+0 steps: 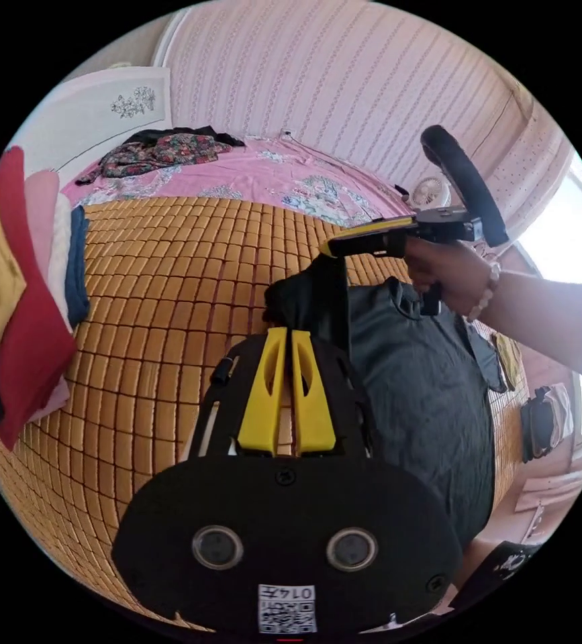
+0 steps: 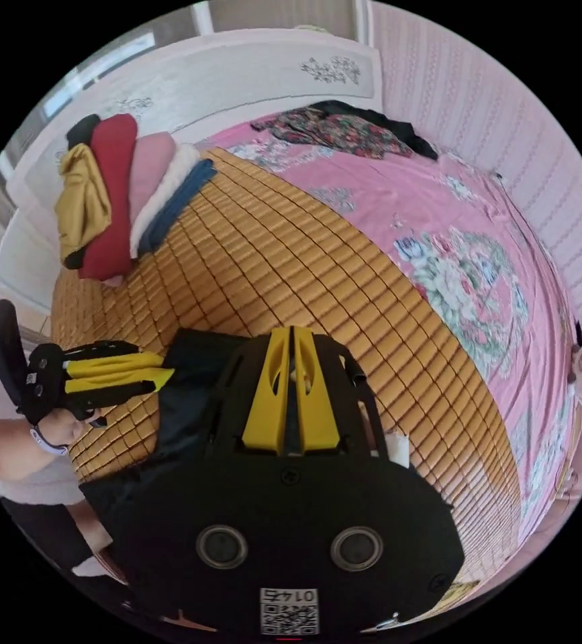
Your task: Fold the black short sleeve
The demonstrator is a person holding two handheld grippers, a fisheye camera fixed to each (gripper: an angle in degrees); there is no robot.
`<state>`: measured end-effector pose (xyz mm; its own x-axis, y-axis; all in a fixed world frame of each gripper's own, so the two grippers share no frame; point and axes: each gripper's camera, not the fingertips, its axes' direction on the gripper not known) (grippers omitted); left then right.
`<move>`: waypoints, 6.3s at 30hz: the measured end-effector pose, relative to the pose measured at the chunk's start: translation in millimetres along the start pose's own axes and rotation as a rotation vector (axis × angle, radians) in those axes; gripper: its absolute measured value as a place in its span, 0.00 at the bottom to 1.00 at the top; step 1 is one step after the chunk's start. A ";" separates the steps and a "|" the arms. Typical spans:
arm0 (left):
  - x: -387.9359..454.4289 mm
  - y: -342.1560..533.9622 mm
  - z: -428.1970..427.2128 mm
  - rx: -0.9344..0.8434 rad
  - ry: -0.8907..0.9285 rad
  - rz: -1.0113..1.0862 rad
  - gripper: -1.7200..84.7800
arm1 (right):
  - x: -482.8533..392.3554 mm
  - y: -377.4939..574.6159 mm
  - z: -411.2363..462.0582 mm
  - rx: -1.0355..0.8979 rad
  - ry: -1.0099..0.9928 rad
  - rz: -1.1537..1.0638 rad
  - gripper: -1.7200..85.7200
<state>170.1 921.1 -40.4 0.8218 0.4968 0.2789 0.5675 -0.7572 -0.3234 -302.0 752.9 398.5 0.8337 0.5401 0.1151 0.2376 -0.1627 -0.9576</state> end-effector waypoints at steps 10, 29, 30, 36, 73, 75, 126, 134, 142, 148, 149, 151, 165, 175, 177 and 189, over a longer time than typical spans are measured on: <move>-89.2 154.1 -61.9 0.077 -0.036 -0.340 0.09 | -83.7 -65.6 -80.7 0.158 -0.234 -0.284 0.09; -170.0 202.9 -20.0 -0.046 -0.077 -0.476 0.01 | -119.1 -53.9 -98.6 0.007 -0.130 -0.096 0.08; -172.4 215.3 -20.4 -0.044 -0.055 -0.519 0.01 | -132.1 -58.1 -97.0 -0.011 -0.125 -0.124 0.08; -174.4 232.3 -9.2 -0.068 -0.079 -0.498 0.02 | -219.6 -85.9 -70.7 -0.098 -0.149 -0.194 0.09; 22.2 99.4 51.5 -0.055 0.544 0.224 0.09 | -115.2 398.8 -300.0 0.189 0.038 0.631 0.11; 29.9 100.1 65.0 -0.117 0.502 0.230 0.09 | -106.9 441.4 -284.7 0.075 0.066 0.695 0.12; 143.2 -2.5 88.8 -0.217 0.062 0.306 0.10 | 35.0 228.2 -24.5 0.047 -0.002 0.199 0.11; 136.6 10.1 91.1 -0.243 0.009 0.288 0.09 | 124.0 182.7 11.1 -0.055 -0.191 0.165 0.02; 104.6 15.1 71.5 -0.245 0.069 0.190 0.08 | 196.1 186.3 31.6 0.014 -0.380 0.399 0.05; 101.5 12.2 50.2 -0.202 0.100 0.220 0.09 | 173.1 176.4 30.7 0.015 -0.273 0.295 0.10; 103.0 11.9 50.3 -0.201 0.098 0.229 0.09 | 170.5 173.8 30.3 0.016 -0.256 0.284 0.10; 106.1 11.1 56.8 -0.223 0.087 0.239 0.11 | 160.3 161.0 33.9 0.013 -0.225 0.236 0.11; 48.2 8.9 51.1 -0.198 0.267 -0.030 0.02 | 233.7 164.1 128.9 -0.018 -0.686 0.903 0.03; 26.3 15.5 17.6 -0.133 0.242 -0.209 0.09 | 123.6 277.3 -2.2 0.224 -0.188 0.434 0.04; 42.1 10.7 8.9 -0.146 0.217 -0.133 0.09 | 95.2 317.4 -5.3 0.145 -0.126 0.447 0.05; 223.3 0.2 55.6 -0.447 0.117 0.381 0.06 | -2.7 431.6 34.7 -0.059 -0.092 0.670 0.04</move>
<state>356.6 1055.5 -28.4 0.9381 0.1241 0.3234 0.1365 -0.9905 -0.0156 -219.0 709.9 -24.3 0.7653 0.3748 -0.5233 -0.2860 -0.5303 -0.7981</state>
